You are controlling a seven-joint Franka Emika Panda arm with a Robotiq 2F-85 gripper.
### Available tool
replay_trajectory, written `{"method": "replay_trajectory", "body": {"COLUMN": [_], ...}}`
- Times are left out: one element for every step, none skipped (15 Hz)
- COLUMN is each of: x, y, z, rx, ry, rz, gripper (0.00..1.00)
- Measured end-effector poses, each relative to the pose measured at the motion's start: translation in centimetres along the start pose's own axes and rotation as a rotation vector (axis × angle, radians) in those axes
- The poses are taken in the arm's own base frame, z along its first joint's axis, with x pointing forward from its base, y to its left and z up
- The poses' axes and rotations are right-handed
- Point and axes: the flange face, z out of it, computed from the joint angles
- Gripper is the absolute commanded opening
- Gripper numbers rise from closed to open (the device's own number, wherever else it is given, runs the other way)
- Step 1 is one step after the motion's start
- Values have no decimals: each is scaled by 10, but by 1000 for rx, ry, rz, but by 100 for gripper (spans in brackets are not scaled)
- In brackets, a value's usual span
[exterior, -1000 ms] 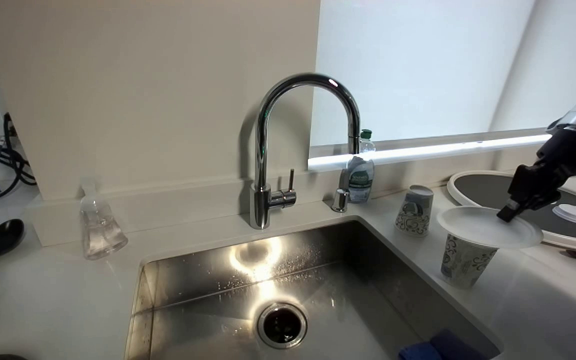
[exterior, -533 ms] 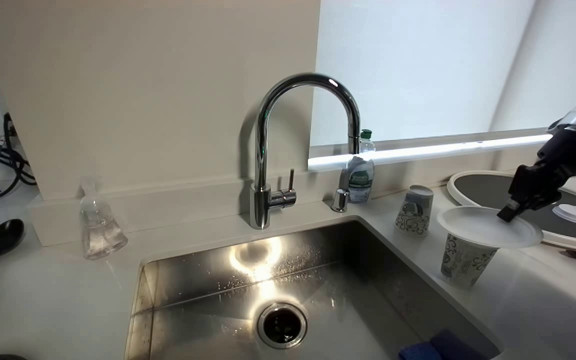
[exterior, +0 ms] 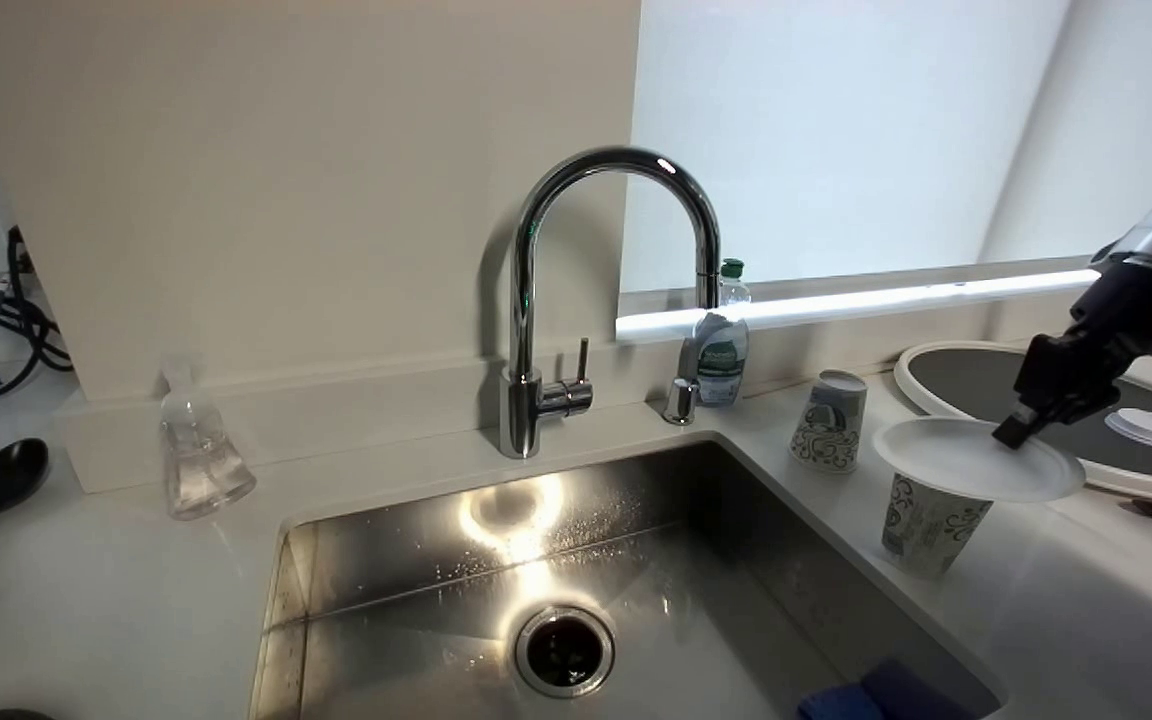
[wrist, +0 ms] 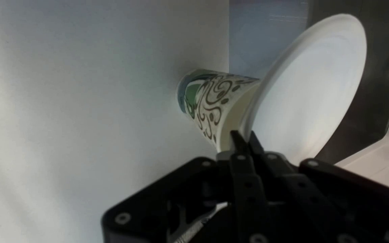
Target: Put the cup on the counter, then place the plate on it
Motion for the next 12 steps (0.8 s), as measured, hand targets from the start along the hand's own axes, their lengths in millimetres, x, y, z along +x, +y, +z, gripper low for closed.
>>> {"method": "replay_trajectory", "body": {"x": [0, 0, 0, 0, 0, 1, 1, 1, 1, 1, 1, 1], "y": [0, 0, 0, 0, 0, 0, 0, 0, 0, 0, 0, 0], "z": [1, 2, 3, 4, 5, 6, 6, 7, 7, 7, 7, 7], "rx": [-1, -2, -3, -4, -5, -5, -6, -6, -7, -7, -8, -8], "ry": [-3, -6, -9, -11, -14, -16, -18, -19, -19, -20, -20, -19], "rz": [0, 0, 0, 0, 0, 1, 1, 1, 1, 1, 2, 3], "gripper": [1, 1, 1, 1, 1, 1, 5, 29, 30, 31, 39, 46]}}
